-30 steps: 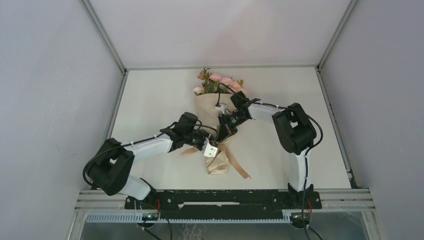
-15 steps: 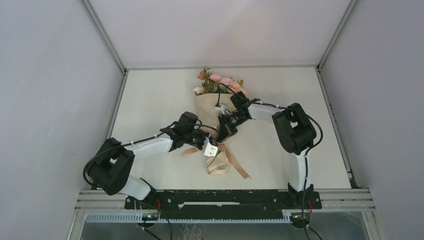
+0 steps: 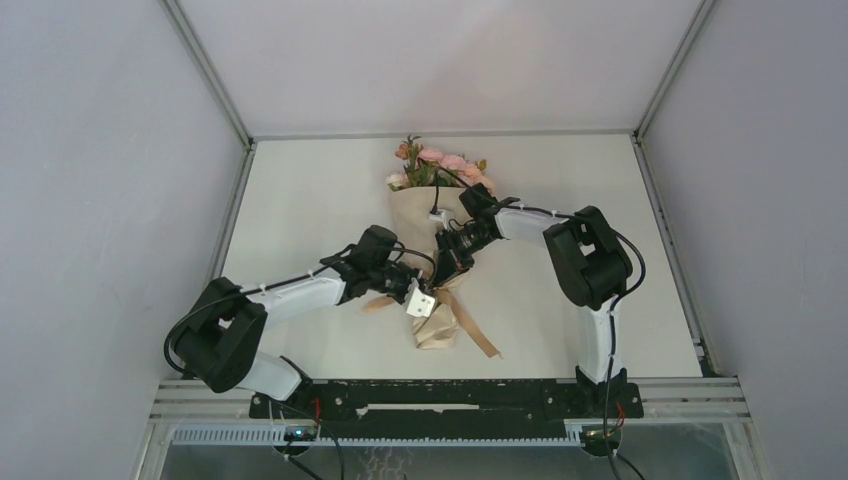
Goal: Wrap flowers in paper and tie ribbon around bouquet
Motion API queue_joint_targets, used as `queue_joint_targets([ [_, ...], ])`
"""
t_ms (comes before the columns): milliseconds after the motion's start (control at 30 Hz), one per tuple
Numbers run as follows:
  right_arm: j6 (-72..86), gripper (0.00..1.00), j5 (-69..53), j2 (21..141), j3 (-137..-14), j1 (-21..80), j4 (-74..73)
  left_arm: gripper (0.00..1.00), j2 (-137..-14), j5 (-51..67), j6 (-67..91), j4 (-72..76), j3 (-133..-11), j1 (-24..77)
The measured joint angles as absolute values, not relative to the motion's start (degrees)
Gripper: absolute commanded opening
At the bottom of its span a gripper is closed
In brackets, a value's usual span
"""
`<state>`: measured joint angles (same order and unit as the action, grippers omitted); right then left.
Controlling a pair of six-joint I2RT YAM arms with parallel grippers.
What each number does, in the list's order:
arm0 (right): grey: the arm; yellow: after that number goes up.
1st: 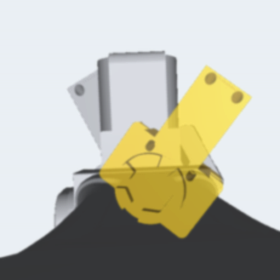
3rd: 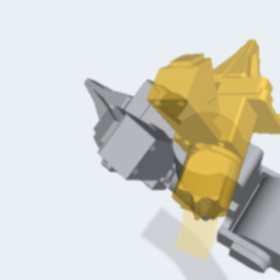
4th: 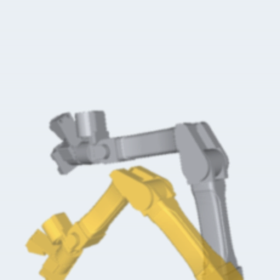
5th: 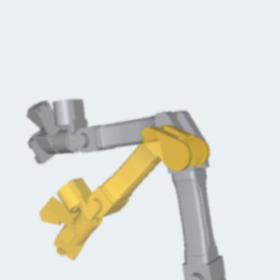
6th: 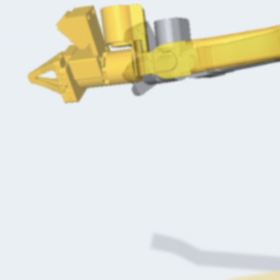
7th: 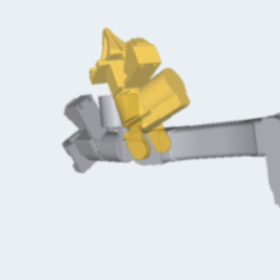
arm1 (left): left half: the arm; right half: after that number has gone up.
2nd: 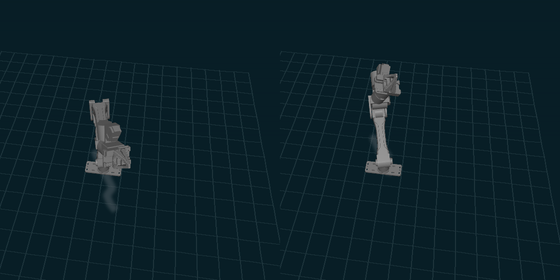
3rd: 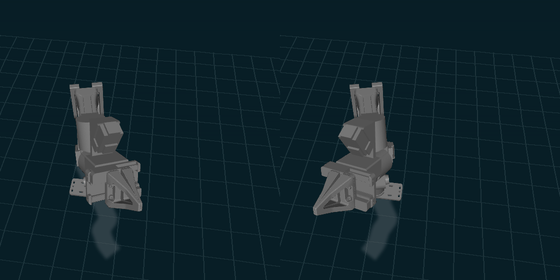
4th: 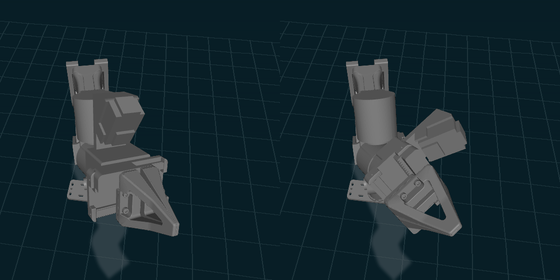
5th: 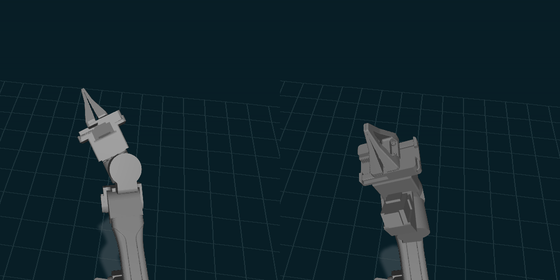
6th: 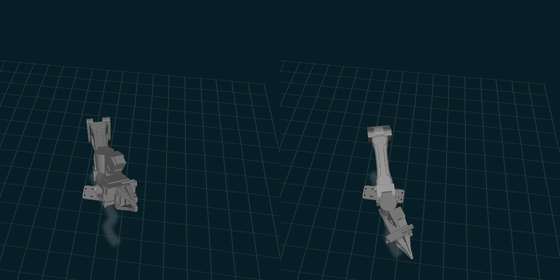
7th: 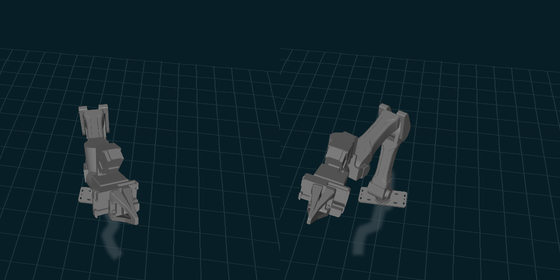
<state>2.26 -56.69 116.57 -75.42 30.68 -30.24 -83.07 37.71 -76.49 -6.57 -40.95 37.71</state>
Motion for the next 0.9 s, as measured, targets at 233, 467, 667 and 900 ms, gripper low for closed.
queue_joint_targets([
  [233,2.26,0.15,-56.58,116.57,-75.42,30.7,-30.26,0.1,-83.05,37.76,-75.16,-6.63,-40.95,38.26],
  [467,1.87,0.18,-56.4,116.57,-75.42,30.74,-30.92,0.0,-83.02,37.74,-73.73,-6.57,-40.95,38.68],
  [667,1.61,0.17,-56.42,116.57,-75.42,30.74,-31.18,0.0,-81.49,37.76,-72.2,-6.63,-40.95,38.68],
  [900,1.56,0.02,-56.4,116.57,-75.42,30.74,-31.22,0.0,-79.99,37.71,-71.99,-6.94,-40.95,38.68],
])
